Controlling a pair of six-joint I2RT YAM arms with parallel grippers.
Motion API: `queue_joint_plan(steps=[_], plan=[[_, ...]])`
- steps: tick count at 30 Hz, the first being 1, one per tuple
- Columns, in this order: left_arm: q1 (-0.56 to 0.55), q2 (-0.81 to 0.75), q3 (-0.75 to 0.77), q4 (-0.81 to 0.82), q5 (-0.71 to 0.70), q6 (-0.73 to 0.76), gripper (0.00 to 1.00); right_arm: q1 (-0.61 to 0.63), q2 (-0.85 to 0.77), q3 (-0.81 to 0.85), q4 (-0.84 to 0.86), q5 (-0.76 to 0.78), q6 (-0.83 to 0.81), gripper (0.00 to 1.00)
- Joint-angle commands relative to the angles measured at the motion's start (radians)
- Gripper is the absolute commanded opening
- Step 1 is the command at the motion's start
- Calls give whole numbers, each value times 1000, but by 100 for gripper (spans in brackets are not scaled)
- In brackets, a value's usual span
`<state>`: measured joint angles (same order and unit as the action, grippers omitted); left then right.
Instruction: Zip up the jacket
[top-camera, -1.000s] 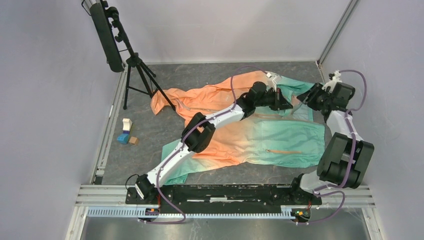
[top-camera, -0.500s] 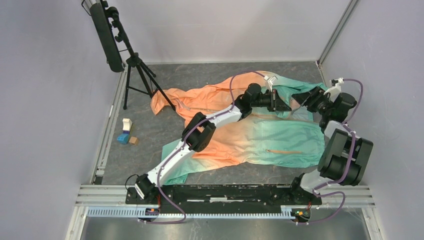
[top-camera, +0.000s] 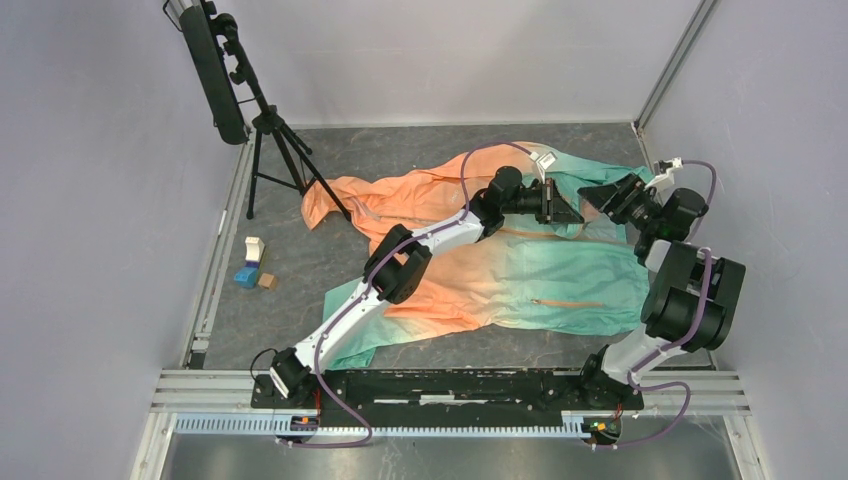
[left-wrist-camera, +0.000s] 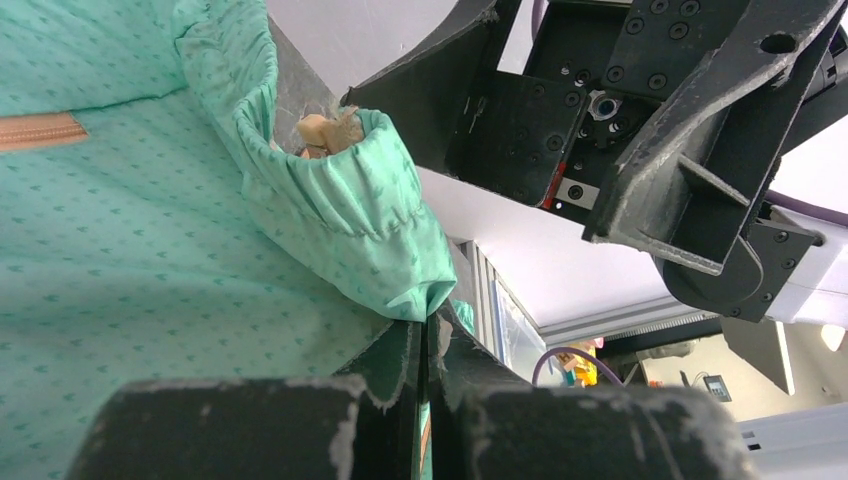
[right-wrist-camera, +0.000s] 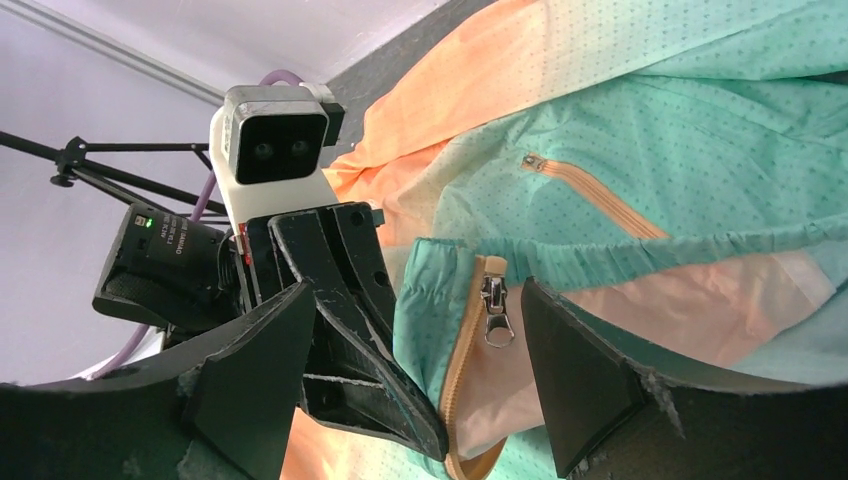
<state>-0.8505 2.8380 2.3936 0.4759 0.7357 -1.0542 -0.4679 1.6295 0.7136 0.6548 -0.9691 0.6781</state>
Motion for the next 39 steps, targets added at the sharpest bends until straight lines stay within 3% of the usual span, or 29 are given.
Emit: queue_joint_plan(steps=[1,15,19,22,25,27,33,39], plan=[[-4,14,41,51,24,-26,2,6,29,-4,118,-51,36,82],[-2,15,50,26,25,-10,2,26,139,-36,365,-77,193,80],[1,25,54,22,25,-18,2,30,199,-63,641,-97,394,75],[8,36,61,27,22,-35,2,32,266,-75,954,-107,628,69],[13,40,66,33,24,-53,2,30,300,-71,1076,-110,733,62],[17,37,64,31,27,-52,2,26,286,-81,1062,-104,722,59],[22,38,59,32,38,-63,2,23,181,-85,707,-92,455,54],[23,31,61,29,39,-59,2,23,142,-69,524,-79,326,45]])
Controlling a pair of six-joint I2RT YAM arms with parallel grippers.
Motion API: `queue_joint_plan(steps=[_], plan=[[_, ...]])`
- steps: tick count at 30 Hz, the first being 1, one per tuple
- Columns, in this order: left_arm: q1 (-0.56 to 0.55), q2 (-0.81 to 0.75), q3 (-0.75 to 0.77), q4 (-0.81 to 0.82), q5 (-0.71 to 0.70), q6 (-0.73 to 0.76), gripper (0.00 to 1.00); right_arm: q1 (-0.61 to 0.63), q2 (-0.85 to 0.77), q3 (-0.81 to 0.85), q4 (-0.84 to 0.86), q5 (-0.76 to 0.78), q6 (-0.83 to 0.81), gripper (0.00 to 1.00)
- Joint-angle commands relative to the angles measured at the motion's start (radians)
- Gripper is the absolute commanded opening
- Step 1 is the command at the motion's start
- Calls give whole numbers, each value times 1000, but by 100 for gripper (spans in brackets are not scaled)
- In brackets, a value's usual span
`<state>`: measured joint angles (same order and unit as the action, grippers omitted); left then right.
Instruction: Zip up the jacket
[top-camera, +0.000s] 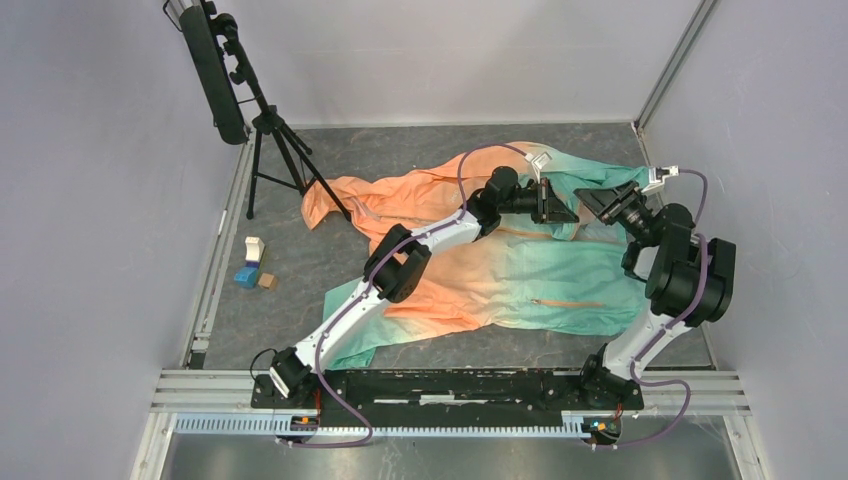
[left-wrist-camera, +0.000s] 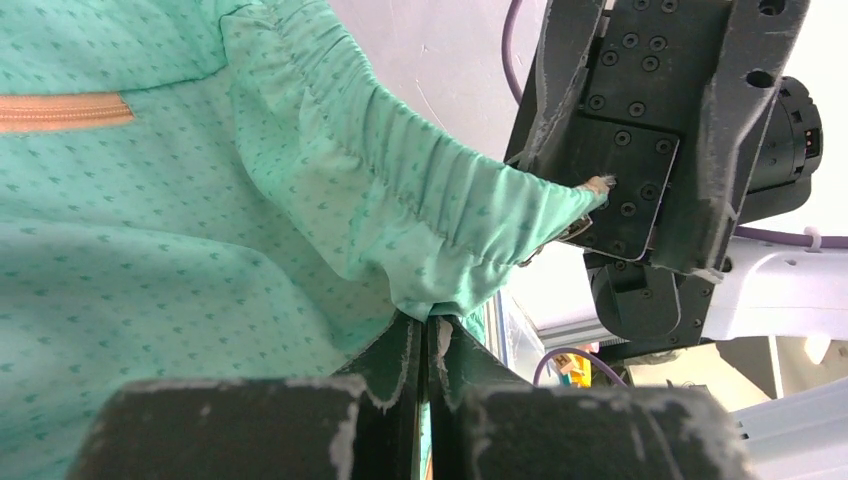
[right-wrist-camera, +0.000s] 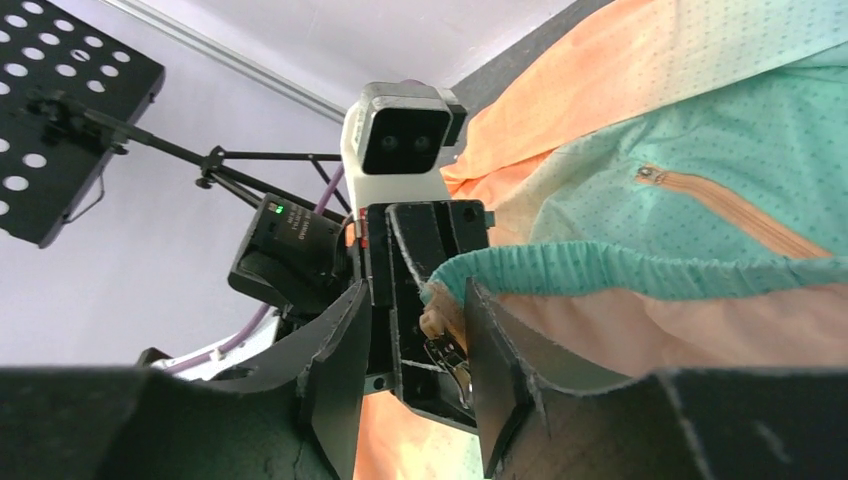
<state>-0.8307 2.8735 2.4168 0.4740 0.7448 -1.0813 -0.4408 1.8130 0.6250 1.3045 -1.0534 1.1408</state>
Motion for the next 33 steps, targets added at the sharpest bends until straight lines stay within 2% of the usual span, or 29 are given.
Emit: queue_joint_plan(steps=[1,6,9,11,13,19,23,33], plan=[[3,-6,38,32,33,-32,2,-4,-50,26,-173,11,-173,41],[2,-8,32,31,42,-30,3,-4,-94,65,-459,54,-383,35],[2,-9,24,28,48,-24,3,-4,-120,93,-572,78,-465,31],[4,-14,12,27,47,-20,3,-3,-133,110,-632,96,-504,32],[2,-16,4,31,46,-20,3,-2,-143,127,-698,114,-552,39],[2,-14,-1,40,50,-29,4,3,-140,137,-690,111,-542,42],[2,-14,-3,43,50,-28,4,14,-144,157,-740,124,-583,42],[2,-11,-7,53,45,-40,5,18,-141,180,-737,118,-568,40]])
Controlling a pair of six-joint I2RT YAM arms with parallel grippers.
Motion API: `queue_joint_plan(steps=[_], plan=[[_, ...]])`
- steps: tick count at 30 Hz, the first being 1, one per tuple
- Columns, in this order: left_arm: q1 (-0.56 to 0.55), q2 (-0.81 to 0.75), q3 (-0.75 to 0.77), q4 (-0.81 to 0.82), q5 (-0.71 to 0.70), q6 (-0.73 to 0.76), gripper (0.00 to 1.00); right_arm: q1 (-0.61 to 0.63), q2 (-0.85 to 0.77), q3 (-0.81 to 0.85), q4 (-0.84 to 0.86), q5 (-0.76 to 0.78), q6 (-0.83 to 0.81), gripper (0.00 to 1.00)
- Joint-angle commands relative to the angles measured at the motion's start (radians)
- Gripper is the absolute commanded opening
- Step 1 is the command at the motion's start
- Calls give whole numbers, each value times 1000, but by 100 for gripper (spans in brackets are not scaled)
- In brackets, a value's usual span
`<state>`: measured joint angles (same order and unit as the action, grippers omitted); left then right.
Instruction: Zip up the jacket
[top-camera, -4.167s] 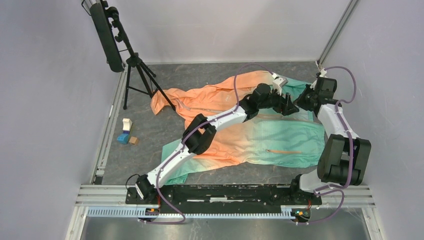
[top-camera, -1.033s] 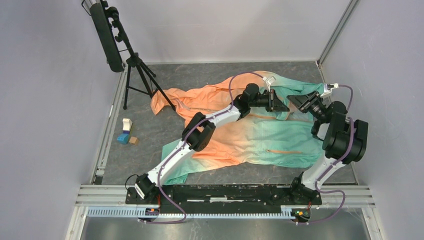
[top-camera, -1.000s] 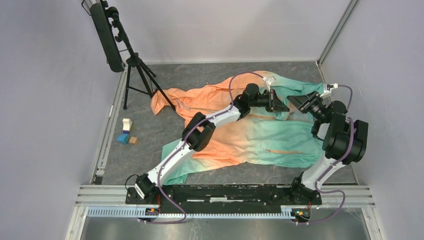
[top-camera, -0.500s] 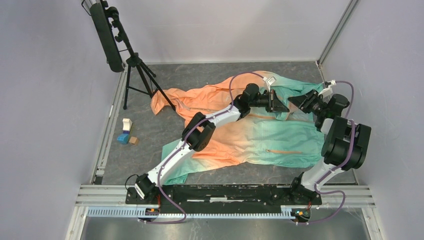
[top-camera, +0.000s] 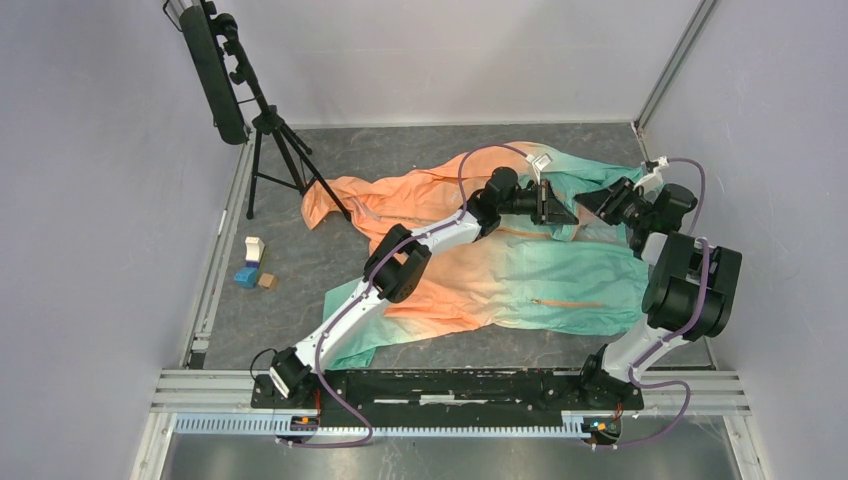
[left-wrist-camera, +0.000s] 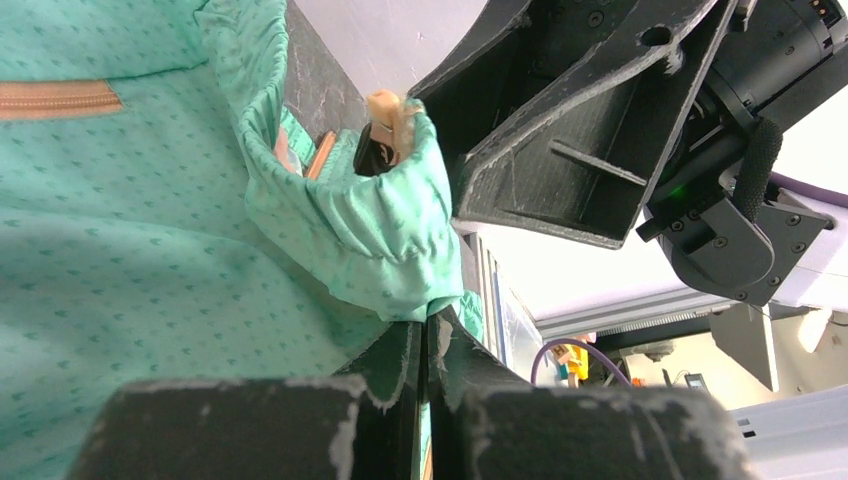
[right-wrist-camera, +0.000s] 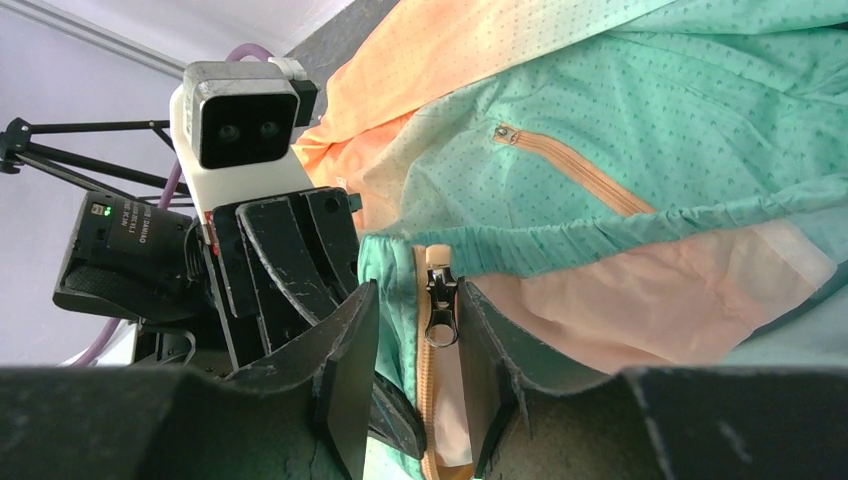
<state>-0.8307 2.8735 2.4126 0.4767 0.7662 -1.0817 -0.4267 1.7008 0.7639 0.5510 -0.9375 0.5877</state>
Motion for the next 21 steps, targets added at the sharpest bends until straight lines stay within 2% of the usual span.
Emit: queue_joint_plan(steps=[1,10,15,21], plan=[[2,-12,-3,51,23,-38,5,5,-28,41,20,0,-12,39],[2,-5,-3,69,19,-61,5,6,-34,43,24,-6,-3,28],[4,-6,0,65,18,-56,7,8,-28,54,21,-11,-1,36],[4,-8,0,59,23,-53,7,13,-27,72,18,-12,2,36]])
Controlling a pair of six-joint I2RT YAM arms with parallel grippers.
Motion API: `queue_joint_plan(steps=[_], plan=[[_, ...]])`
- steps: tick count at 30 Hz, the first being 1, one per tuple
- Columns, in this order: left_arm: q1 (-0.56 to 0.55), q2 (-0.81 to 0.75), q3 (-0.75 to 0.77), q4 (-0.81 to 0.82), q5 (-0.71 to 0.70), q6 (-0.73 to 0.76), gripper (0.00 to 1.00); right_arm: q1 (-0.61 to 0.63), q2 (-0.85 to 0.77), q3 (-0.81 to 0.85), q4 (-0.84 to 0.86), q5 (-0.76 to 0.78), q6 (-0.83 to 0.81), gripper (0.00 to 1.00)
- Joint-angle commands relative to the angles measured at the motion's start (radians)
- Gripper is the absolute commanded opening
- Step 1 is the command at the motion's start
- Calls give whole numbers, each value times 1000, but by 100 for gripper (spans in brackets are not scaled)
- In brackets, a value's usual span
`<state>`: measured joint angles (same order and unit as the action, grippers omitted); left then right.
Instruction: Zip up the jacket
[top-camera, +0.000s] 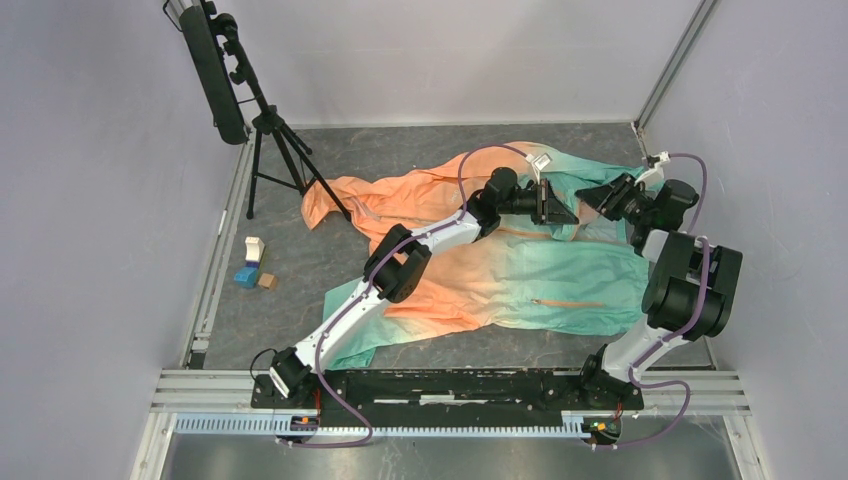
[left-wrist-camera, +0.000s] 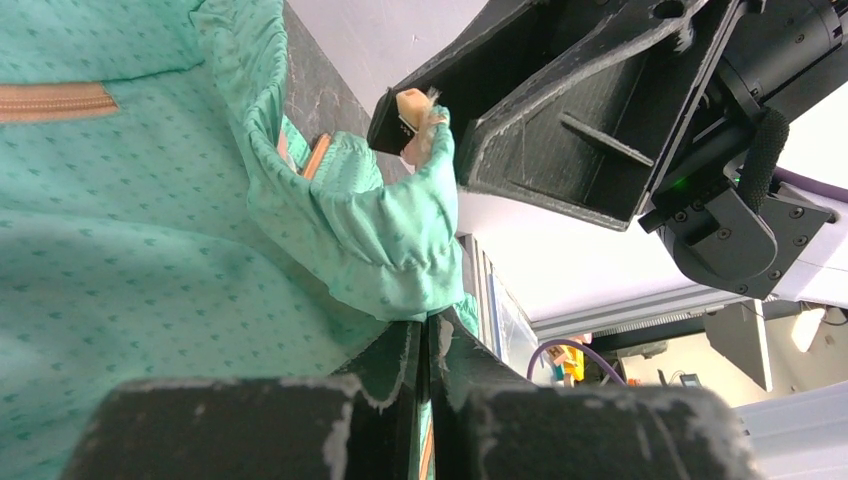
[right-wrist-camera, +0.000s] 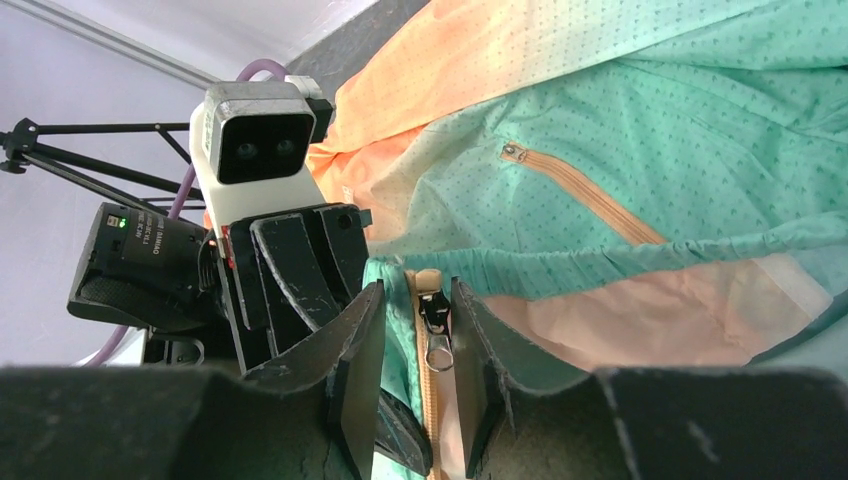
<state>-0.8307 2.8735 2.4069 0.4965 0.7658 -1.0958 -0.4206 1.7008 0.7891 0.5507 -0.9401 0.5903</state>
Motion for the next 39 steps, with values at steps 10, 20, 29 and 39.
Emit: queue_joint_plan(steps=[10,20,29,39], plan=[[4,-19,-2,36,32,-37,9,10,-44,38,2,-5,-8,16],[46,-86,-149,257,7,-270,65,32,-144,35,-240,98,-43,0],[50,-129,-165,415,-10,-366,73,38,-185,6,-228,98,-15,0],[43,-80,-111,380,-15,-369,69,39,-201,-31,-163,106,45,0]])
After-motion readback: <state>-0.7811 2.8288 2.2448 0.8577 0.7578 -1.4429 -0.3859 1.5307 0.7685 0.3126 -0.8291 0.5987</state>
